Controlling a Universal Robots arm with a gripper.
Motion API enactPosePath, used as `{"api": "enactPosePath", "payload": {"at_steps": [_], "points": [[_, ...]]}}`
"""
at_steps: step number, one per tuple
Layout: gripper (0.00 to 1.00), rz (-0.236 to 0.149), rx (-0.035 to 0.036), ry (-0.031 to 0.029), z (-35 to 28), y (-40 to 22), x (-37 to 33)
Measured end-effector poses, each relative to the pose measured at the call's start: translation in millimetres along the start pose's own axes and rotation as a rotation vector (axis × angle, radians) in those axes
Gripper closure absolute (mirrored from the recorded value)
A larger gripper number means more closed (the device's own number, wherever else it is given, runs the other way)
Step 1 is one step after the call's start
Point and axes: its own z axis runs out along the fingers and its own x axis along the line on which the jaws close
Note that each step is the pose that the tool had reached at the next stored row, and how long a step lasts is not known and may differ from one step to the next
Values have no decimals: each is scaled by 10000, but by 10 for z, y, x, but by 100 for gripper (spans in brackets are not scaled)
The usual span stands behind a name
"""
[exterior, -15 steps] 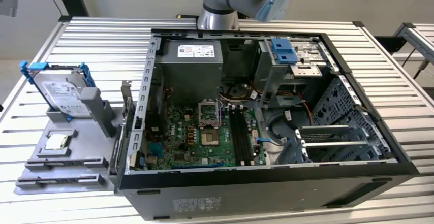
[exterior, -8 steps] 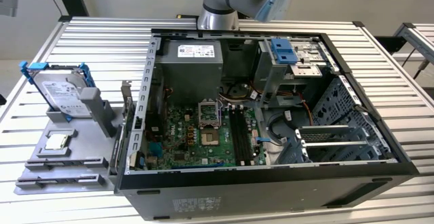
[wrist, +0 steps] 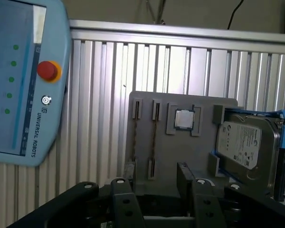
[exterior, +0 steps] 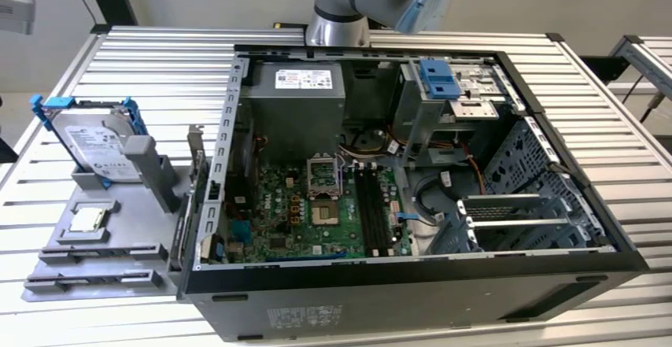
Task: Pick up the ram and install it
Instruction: 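Pick up the ram and move it above insertion slot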
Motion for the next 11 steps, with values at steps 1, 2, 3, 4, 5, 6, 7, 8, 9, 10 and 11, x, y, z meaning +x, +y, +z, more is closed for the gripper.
{"api": "enactPosePath", "payload": {"at_steps": [1, 2, 3, 4, 5, 6, 7, 8, 9, 10, 11], "points": [[0, 0, 1, -4, 11, -1, 0], [0, -1, 0, -4, 22, -1, 1], [0, -2, 0, -5, 37, -2, 2], [0, -2, 0, -4, 53, -2, 2], [0, -2, -1, -4, 71, -3, 3], [0, -2, -2, -4, 88, -3, 3], [0, -2, -2, -4, 107, -4, 4], [0, -2, -2, -4, 126, -4, 4], [0, -2, -3, -3, 143, -5, 4], [0, -2, -3, -2, 161, -5, 5], [0, -2, -3, -2, 175, -5, 5]]}}
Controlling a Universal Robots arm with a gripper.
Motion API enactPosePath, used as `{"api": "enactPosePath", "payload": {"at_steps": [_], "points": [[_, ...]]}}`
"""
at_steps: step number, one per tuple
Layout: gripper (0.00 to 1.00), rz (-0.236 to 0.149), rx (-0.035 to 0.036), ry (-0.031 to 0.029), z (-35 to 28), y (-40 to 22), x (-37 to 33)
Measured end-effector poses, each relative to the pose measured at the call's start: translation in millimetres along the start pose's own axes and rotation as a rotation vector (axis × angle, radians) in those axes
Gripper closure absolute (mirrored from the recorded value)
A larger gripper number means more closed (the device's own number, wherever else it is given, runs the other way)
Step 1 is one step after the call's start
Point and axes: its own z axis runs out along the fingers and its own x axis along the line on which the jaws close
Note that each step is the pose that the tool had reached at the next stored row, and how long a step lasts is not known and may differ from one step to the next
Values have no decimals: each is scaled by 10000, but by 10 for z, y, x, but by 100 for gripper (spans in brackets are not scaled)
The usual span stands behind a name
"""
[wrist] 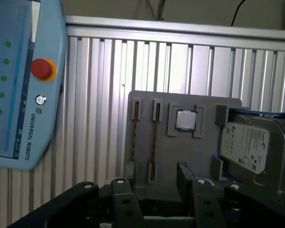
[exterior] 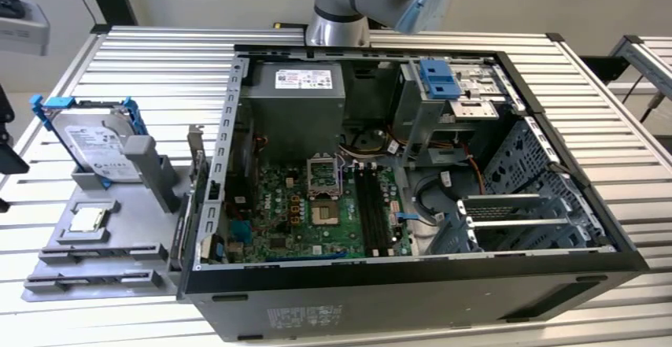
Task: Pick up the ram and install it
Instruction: 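Pick up the ram and move it above insertion slot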
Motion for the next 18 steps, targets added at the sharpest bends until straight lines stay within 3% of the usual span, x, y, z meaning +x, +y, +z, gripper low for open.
{"api": "enactPosePath", "payload": {"at_steps": [10, 15, 16, 18], "points": [[0, 1, -5, 3, 154, -3, 4], [0, 1, -5, -12, 164, -3, 4], [0, 0, -3, -7, 166, -4, 4], [0, 1, -6, 64, 187, -5, 6]]}}
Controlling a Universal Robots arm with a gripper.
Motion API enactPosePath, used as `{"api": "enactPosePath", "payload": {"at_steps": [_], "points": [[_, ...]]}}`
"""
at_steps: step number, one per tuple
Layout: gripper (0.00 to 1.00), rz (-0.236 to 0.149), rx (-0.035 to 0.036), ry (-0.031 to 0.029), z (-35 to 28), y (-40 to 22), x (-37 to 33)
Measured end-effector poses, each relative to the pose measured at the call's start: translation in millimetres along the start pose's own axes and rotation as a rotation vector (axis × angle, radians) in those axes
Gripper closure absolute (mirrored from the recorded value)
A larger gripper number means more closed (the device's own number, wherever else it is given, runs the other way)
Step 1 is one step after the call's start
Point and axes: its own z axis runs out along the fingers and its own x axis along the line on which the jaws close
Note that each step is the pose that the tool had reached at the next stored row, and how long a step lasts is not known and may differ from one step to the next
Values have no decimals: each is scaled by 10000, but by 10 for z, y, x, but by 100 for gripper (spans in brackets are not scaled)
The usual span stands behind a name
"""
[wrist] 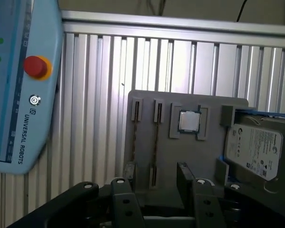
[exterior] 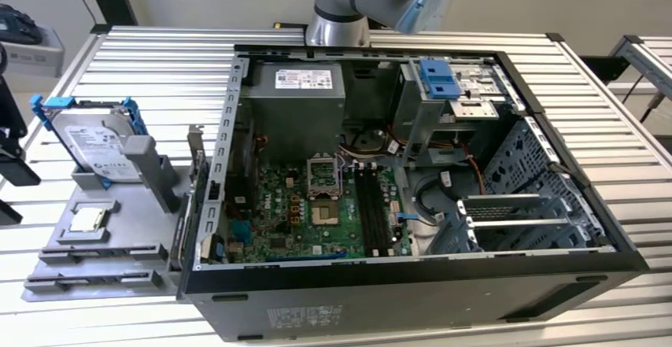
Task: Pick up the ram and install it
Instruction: 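Pick up the ram and move it above insertion slot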
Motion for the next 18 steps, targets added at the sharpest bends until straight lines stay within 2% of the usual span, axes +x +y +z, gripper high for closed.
{"api": "enactPosePath", "payload": {"at_steps": [3, 18], "points": [[0, 1, -3, 16, 48, 0, 0], [0, 2, 0, 17, 305, -9, 4]]}}
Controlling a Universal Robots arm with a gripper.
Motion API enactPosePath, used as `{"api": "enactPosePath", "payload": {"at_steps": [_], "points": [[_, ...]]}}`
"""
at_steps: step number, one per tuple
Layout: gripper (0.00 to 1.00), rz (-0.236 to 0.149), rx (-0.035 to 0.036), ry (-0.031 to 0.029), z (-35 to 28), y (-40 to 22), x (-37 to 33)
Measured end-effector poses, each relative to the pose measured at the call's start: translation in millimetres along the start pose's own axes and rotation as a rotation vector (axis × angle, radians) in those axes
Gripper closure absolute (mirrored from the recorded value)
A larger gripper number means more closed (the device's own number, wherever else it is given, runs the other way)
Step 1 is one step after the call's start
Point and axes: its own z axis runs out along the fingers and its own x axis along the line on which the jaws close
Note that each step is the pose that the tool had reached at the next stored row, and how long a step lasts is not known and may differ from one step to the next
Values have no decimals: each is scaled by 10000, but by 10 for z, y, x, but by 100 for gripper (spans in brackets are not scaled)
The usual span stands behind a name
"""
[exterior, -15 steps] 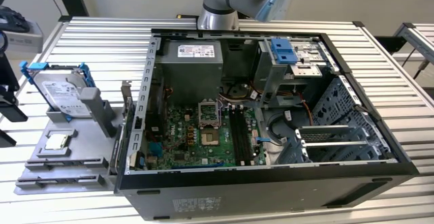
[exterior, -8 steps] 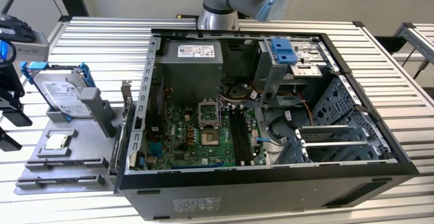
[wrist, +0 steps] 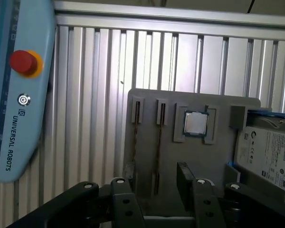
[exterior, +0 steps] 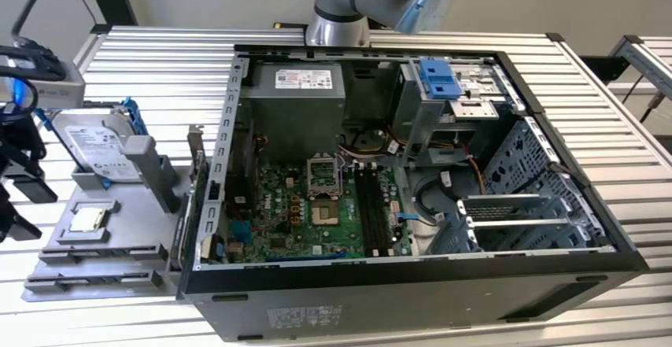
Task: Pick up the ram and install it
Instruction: 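Pick up the ram and move it above insertion slot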
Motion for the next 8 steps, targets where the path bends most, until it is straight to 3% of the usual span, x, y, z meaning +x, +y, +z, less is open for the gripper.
{"api": "enactPosePath", "payload": {"at_steps": [8], "points": [[0, 27, 0, 1, 145, -4, 3]]}}
